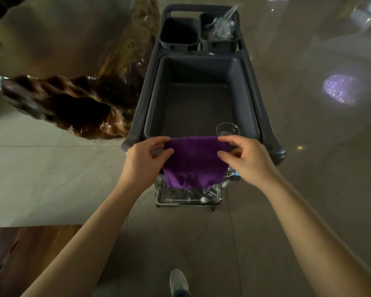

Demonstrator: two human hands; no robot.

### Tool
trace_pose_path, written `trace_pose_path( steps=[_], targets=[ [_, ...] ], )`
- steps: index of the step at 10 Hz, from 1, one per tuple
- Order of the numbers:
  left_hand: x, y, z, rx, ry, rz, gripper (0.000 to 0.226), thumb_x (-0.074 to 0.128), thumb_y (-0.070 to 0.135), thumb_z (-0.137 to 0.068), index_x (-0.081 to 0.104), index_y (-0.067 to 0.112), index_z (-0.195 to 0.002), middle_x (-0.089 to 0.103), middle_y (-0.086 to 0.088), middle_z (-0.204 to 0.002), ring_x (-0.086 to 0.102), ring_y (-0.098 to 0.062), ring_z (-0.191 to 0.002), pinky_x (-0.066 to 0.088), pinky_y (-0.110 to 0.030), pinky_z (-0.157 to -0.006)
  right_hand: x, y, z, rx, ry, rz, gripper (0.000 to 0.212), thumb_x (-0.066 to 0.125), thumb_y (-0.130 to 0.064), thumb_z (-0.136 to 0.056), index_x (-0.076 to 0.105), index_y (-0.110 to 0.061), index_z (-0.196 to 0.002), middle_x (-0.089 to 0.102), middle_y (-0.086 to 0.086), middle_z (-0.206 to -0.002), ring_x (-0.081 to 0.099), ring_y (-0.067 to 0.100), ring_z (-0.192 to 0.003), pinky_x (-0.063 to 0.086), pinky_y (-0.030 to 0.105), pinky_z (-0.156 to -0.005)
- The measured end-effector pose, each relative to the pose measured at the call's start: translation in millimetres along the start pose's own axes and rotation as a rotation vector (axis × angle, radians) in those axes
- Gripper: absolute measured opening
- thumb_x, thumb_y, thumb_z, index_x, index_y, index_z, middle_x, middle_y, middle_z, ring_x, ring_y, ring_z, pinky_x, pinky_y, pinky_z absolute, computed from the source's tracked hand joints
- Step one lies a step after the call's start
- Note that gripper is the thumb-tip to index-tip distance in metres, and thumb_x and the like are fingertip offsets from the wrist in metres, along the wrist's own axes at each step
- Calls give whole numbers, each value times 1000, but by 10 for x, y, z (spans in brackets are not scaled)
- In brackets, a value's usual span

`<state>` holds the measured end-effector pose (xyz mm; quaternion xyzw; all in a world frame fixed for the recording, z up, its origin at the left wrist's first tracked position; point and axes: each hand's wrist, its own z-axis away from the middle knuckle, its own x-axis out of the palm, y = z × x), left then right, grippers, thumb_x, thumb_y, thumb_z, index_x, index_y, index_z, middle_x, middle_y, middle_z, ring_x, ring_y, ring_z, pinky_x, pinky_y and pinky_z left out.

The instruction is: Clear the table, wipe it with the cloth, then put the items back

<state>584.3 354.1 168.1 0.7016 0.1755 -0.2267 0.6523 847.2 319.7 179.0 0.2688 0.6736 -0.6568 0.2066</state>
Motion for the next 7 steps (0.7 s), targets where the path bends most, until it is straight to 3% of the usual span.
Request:
trace_pose_path(
  steps=[1,2,3,4,6,7],
  targets=[
    [25,-37,18,65,-2,-157,42,75,26,-89,67,23,-130,75,3,-112,72,-7,-91,61,-25,-84,30,-26,14,1,-49,127,45,79,-28,-85,67,-27,-129,67,-18,-70,63,-15,-70,38,-1,-69],
    [43,-26,25,150,-4,-354,46,76,27,-88,65,21,-133,76,-4,-113,74,-21,-97,61,-41,-90,40,-82,31,-64,-40,249,49,80,-29,-85,66,-21,-131,66,-13,-83,62,-2,-73,44,12,-79],
    [74,-43,29,242,-35,-508,47,75,29,-89,65,20,-134,71,-3,-127,72,-23,-103,60,-45,-90,88,-84,43,-129,-68,385,51,79,-31,-85,65,-19,-133,63,-1,-114,65,15,-98,46,26,-92],
    [73,-62,19,258,-50,-564,47,74,32,-89,63,21,-133,67,-1,-132,70,-24,-106,60,-47,-88,115,-74,59,-102,-51,493,53,79,-36,-85,64,-22,-134,52,-1,-118,66,20,-96,50,33,-90],
    [50,-73,-62,219,-150,-622,48,67,42,-93,54,29,-137,69,2,-128,69,-24,-108,59,-46,-90,51,-214,41,-57,-123,528,50,74,-41,-88,63,-23,-133,51,-2,-121,66,20,-100,53,36,-91],
    [16,-65,-103,208,-149,-601,49,66,46,-92,55,29,-136,68,3,-128,68,-21,-109,59,-41,-91,-187,-453,84,-94,35,382,39,71,-41,-91,68,-20,-124,61,-6,-114,66,13,-85,53,35,-89]
  ],
)
